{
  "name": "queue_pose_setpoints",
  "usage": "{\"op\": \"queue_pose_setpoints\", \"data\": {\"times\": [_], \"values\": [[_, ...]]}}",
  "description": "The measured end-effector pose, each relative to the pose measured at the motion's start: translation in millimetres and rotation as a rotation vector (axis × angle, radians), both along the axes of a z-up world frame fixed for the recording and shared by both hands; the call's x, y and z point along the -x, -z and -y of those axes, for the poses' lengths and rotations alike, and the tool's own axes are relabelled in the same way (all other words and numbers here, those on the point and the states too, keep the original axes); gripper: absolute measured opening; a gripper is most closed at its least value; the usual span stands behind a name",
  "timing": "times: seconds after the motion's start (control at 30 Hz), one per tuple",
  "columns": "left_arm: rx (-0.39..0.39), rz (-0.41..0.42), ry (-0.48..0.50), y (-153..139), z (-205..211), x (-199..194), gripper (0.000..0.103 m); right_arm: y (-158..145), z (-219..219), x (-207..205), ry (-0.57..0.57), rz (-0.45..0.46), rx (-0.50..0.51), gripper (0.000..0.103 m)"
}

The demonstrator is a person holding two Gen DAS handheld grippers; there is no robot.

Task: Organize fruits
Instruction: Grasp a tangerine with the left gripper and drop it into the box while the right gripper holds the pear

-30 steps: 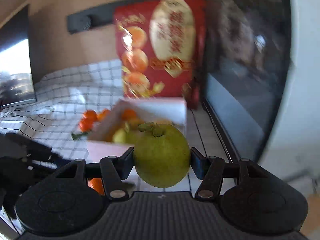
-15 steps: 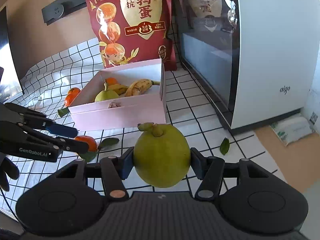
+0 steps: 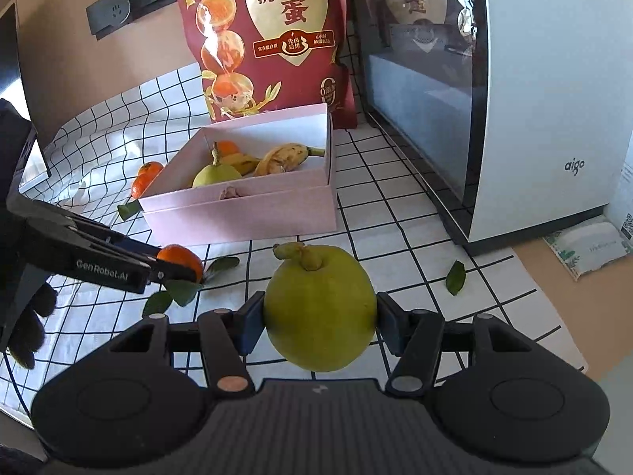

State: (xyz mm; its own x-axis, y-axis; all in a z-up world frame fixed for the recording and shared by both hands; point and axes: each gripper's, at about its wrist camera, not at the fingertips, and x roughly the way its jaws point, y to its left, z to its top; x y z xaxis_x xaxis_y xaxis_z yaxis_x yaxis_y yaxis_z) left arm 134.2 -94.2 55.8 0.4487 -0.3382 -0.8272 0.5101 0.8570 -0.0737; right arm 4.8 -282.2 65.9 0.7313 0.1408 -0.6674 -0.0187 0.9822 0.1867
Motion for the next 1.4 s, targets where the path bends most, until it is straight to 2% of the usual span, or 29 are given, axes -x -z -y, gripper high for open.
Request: {"op": "queue_pose_setpoints", "data": {"times": [0.1,0.17,0.27,0.33,0.37,0.43,0.5,0.6,0.73,0.8,0.83,0.93,1.07,1.2,1.3,1.4], "values": [[0.054,0.036,0.000,-12.7,-6.0,7.8,0.050,-3.2,3.5,1.5,0.009,0.003,0.004,0.058],[0.116,0.077,-0.014,-33.8,-12.1,9.6,0.050,-12.4,8.1,0.5,0.018,0.023,0.006,0.058],[0.247,0.195,-0.030,-86.4,-22.8,-3.9,0.050,-38.6,13.8,-4.6,0.019,0.099,0.030,0.058],[0.296,0.244,-0.041,-118.1,-23.0,-23.7,0.050,-61.4,15.3,-11.0,0.008,0.170,0.049,0.058],[0.309,0.235,-0.034,-130.6,-18.7,-38.9,0.050,-71.4,15.8,-15.2,0.001,0.201,0.057,0.058],[0.295,0.157,-0.001,-139.2,0.6,-71.2,0.050,-88.1,14.9,-25.5,-0.010,0.256,0.073,0.058],[0.290,0.079,0.027,-127.4,22.3,-100.8,0.050,-98.0,12.6,-35.0,-0.015,0.289,0.088,0.058],[0.258,-0.048,0.039,-89.2,49.8,-130.1,0.050,-99.4,9.2,-43.4,-0.018,0.294,0.092,0.058],[0.170,-0.138,0.035,-42.5,69.0,-145.9,0.050,-89.3,6.4,-45.6,-0.015,0.254,0.092,0.058],[0.151,-0.162,0.023,-30.7,68.6,-149.3,0.048,-84.8,6.7,-45.5,-0.011,0.231,0.099,0.058],[0.169,-0.160,0.020,-29.8,65.1,-148.5,0.048,-82.9,6.9,-46.5,-0.010,0.218,0.104,0.058],[0.327,-0.142,-0.006,-44.6,38.6,-143.9,0.048,-79.2,7.5,-51.9,-0.013,0.198,0.112,0.058],[0.476,-0.003,-0.128,-76.2,-19.8,-121.9,0.048,-82.9,8.0,-71.3,-0.022,0.185,0.100,0.058],[0.490,0.074,-0.287,-79.6,-78.2,-89.8,0.048,-89.3,-1.4,-106.1,-0.081,0.182,0.047,0.058],[0.479,0.073,-0.363,-68.2,-108.9,-64.3,0.048,-84.6,-16.7,-146.1,-0.146,0.145,-0.011,0.058],[0.468,0.061,-0.405,-57.2,-130.7,-36.3,0.048,-63.0,-34.3,-199.7,-0.207,0.052,-0.112,0.058]]}}
